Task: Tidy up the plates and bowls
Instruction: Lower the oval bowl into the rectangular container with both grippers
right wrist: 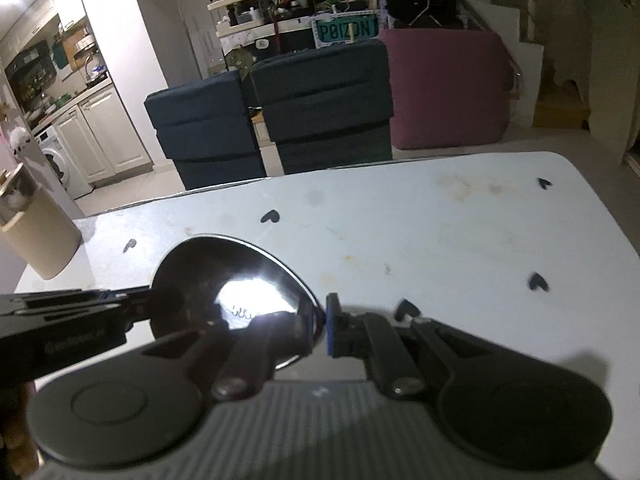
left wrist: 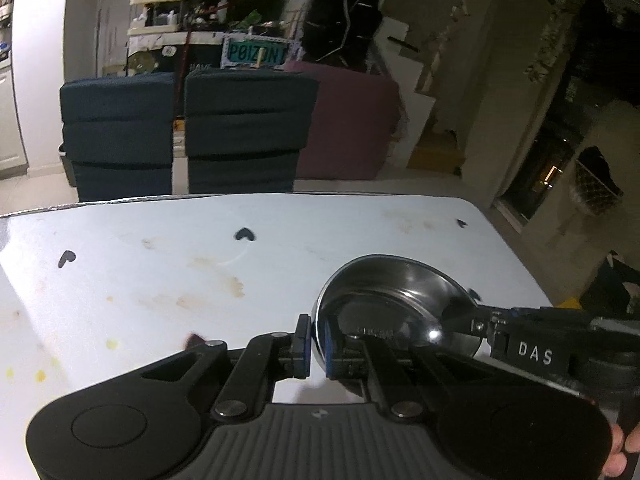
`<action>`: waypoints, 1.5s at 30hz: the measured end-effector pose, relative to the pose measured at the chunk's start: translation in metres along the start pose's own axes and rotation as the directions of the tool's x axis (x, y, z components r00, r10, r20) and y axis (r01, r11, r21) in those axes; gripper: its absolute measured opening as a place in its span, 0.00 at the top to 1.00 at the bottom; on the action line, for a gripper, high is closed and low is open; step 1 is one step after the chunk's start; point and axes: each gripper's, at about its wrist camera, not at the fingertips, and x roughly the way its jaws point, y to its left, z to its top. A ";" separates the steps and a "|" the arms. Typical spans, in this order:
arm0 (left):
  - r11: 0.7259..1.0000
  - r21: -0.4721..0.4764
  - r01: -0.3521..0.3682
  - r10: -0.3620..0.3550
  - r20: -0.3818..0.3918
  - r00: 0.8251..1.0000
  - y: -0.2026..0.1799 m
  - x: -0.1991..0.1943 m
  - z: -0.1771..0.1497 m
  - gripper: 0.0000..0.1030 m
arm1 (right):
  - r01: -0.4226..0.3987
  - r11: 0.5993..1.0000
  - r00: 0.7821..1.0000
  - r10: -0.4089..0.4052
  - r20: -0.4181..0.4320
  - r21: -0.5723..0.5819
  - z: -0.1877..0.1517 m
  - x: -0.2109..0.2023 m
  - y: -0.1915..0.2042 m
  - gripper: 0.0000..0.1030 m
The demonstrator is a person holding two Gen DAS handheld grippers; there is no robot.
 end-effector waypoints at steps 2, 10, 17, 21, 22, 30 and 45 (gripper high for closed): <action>1.000 0.004 0.010 -0.010 -0.001 1.000 -0.010 -0.008 -0.005 0.94 | 0.002 1.000 1.000 -0.002 0.011 0.009 -0.005 -0.014 -0.005 0.93; 0.998 0.042 0.038 -0.037 -0.021 0.999 -0.043 -0.033 -0.027 0.94 | 0.005 0.999 1.000 -0.005 0.017 0.035 -0.030 -0.064 -0.033 0.92; 0.995 0.076 0.069 -0.066 -0.043 0.997 -0.066 -0.044 -0.047 0.94 | 0.003 0.999 1.000 -0.002 -0.014 0.043 -0.057 -0.089 -0.050 0.93; 0.993 0.088 0.082 -0.076 -0.062 0.995 -0.075 -0.043 -0.060 0.94 | 0.008 0.999 0.999 -0.006 -0.040 0.046 -0.068 -0.094 -0.057 0.93; 0.992 0.090 0.085 -0.079 -0.068 0.995 -0.076 -0.042 -0.063 0.94 | 0.010 0.999 0.999 -0.008 -0.046 0.044 -0.071 -0.095 -0.059 0.93; 0.989 0.100 0.106 -0.094 -0.119 0.988 -0.084 -0.026 -0.082 0.94 | 0.024 0.999 0.994 -0.019 -0.103 0.048 -0.093 -0.096 -0.072 0.93; 0.988 0.127 0.087 -0.059 -0.208 0.976 -0.084 0.006 -0.096 0.96 | 0.035 0.999 0.971 -0.031 -0.236 0.013 -0.111 -0.069 -0.068 0.94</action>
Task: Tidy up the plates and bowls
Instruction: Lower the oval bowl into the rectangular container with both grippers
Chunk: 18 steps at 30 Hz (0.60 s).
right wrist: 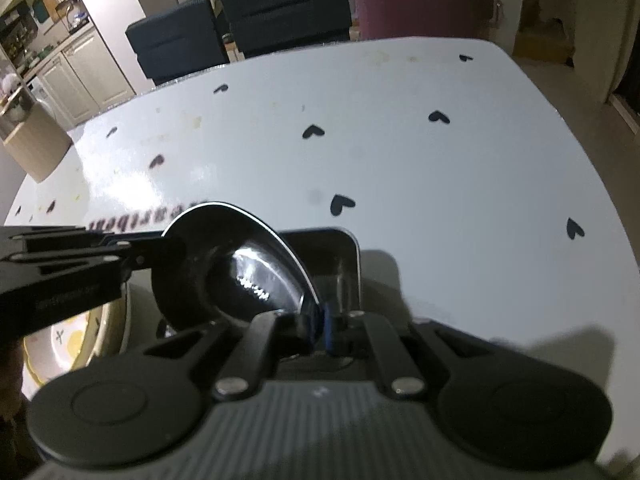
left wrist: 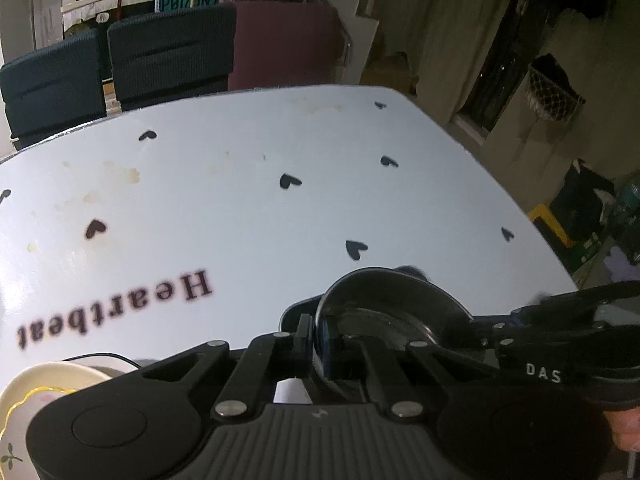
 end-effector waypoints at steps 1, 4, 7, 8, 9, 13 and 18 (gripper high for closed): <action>1.000 0.004 -0.003 0.003 -0.006 1.000 0.000 0.003 0.000 0.96 | 0.000 1.000 1.000 0.000 -0.007 0.000 0.002 0.002 0.001 0.94; 1.000 0.000 0.000 0.000 -0.015 1.000 0.001 0.011 0.000 0.96 | 0.001 1.000 1.000 -0.001 -0.024 -0.002 0.002 0.006 0.002 0.94; 1.000 0.002 0.000 0.000 -0.020 1.000 0.001 0.017 0.000 0.96 | 0.006 1.000 0.999 -0.006 -0.036 -0.005 -0.001 0.009 0.001 0.94; 1.000 0.006 -0.001 0.001 -0.019 1.000 0.000 0.018 0.000 0.96 | 0.007 1.000 0.999 -0.008 -0.040 -0.005 -0.002 0.011 0.001 0.94; 1.000 0.010 -0.001 0.001 -0.019 1.000 0.000 0.020 0.001 0.96 | 0.008 1.000 0.999 -0.009 -0.045 -0.006 -0.002 0.013 0.001 0.94; 1.000 0.008 0.000 0.000 -0.016 1.000 -0.001 0.026 0.003 0.96 | 0.016 1.000 0.998 -0.016 -0.056 -0.002 -0.003 0.019 -0.002 0.94; 1.000 -0.003 0.005 -0.006 -0.020 1.000 0.003 0.032 0.004 0.95 | 0.017 1.000 0.997 -0.016 -0.075 0.001 -0.002 0.027 -0.004 0.92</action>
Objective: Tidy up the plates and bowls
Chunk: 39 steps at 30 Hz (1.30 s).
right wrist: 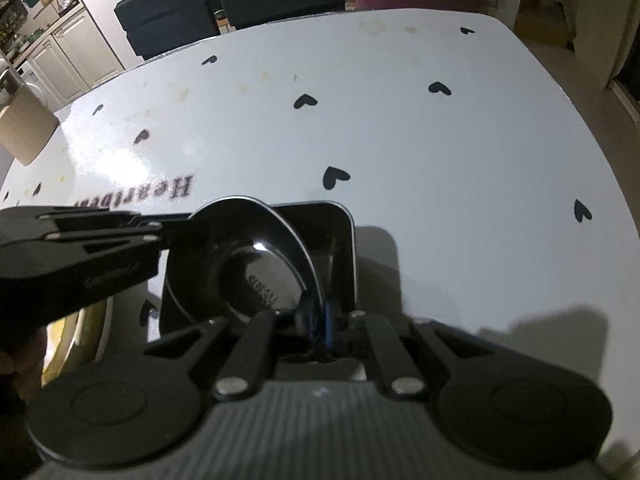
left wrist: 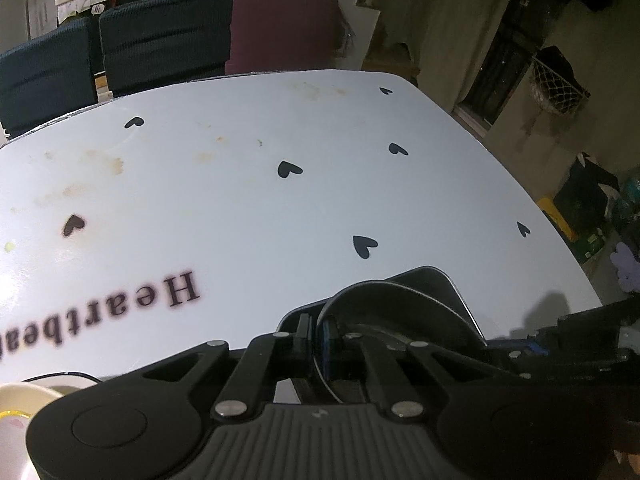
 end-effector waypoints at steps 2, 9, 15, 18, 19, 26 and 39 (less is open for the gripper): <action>1.000 0.001 0.002 -0.002 0.002 1.000 0.001 0.001 0.000 0.95 | -0.003 1.000 1.000 0.003 -0.005 -0.004 0.001 0.004 0.002 0.92; 1.000 0.005 0.014 -0.014 0.031 0.999 0.001 0.004 0.001 0.92 | 0.000 1.000 0.999 -0.001 -0.037 -0.012 0.000 0.014 0.005 0.90; 1.000 -0.015 0.027 -0.026 0.054 0.998 0.005 -0.004 0.003 0.87 | -0.035 0.999 0.999 0.035 -0.030 0.011 0.003 0.005 0.000 0.83; 0.999 -0.023 0.039 -0.037 0.090 0.995 0.007 -0.014 0.007 0.83 | -0.058 0.998 0.998 0.058 -0.002 0.025 0.002 -0.005 -0.003 0.82; 0.998 -0.029 0.047 -0.044 0.100 0.994 0.007 -0.018 0.008 0.82 | -0.067 0.997 0.998 0.066 0.013 0.028 0.002 -0.008 -0.005 0.82; 1.000 -0.007 0.030 -0.029 0.079 0.996 0.009 -0.035 0.010 0.81 | -0.070 0.993 0.994 0.061 0.093 0.096 0.004 -0.022 -0.026 0.82; 0.988 0.153 0.034 -0.013 -0.132 0.991 -0.001 -0.029 -0.017 0.65 | -0.017 0.992 0.997 0.008 0.075 0.123 0.015 0.000 -0.040 0.82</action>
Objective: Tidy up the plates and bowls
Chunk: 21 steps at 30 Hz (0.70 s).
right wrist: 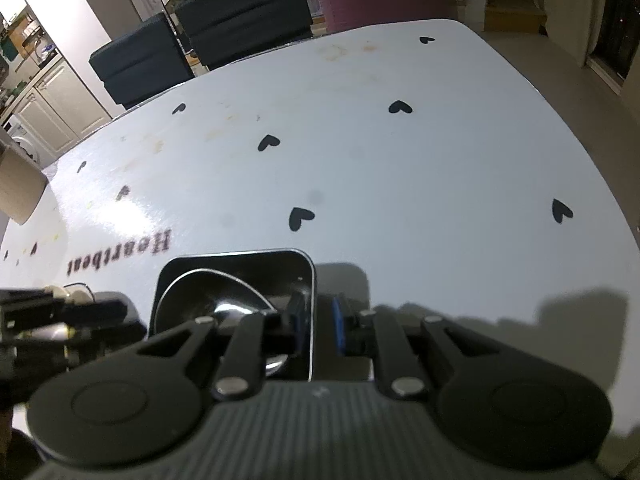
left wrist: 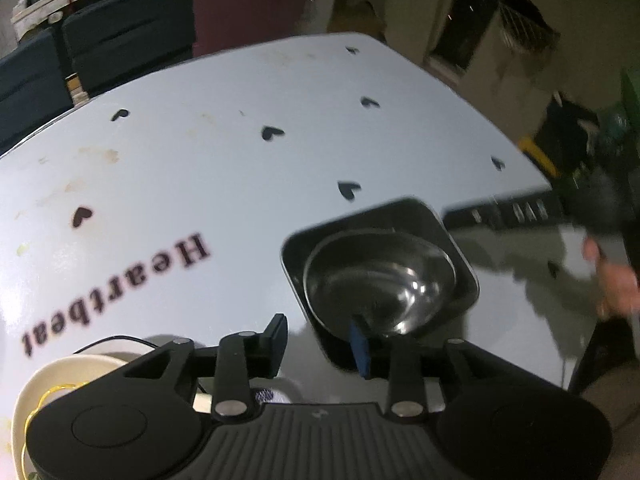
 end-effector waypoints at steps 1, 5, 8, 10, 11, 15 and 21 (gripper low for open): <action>1.000 0.011 0.000 0.000 -0.008 1.000 -0.001 0.001 -0.002 0.65 | 0.008 1.000 1.000 -0.008 0.001 0.003 0.002 0.002 0.001 0.81; 0.998 0.055 -0.012 0.014 -0.035 0.999 -0.006 0.005 -0.006 0.64 | 0.023 1.000 1.000 -0.023 0.012 -0.005 0.007 0.009 0.005 0.73; 0.998 0.058 -0.022 0.024 -0.038 0.999 -0.002 0.005 -0.007 0.63 | 0.033 0.999 0.999 -0.033 -0.001 -0.024 0.008 0.015 0.009 0.70; 0.999 0.048 -0.025 0.027 -0.038 0.999 0.001 0.006 -0.007 0.62 | 0.032 0.999 0.999 -0.033 -0.019 -0.034 0.009 0.020 0.010 0.69; 0.999 0.046 -0.030 0.032 -0.036 0.999 0.002 0.007 -0.007 0.62 | 0.038 0.998 0.999 -0.039 -0.023 -0.041 0.010 0.023 0.011 0.69; 0.998 0.045 -0.054 0.056 -0.035 0.998 0.002 0.013 -0.004 0.61 | 0.064 0.996 0.997 -0.067 -0.047 -0.065 0.008 0.029 0.010 0.68; 0.997 0.002 -0.080 0.080 -0.013 0.997 0.007 0.018 0.000 0.61 | 0.056 0.994 0.995 -0.063 -0.079 -0.093 0.000 0.028 0.010 0.68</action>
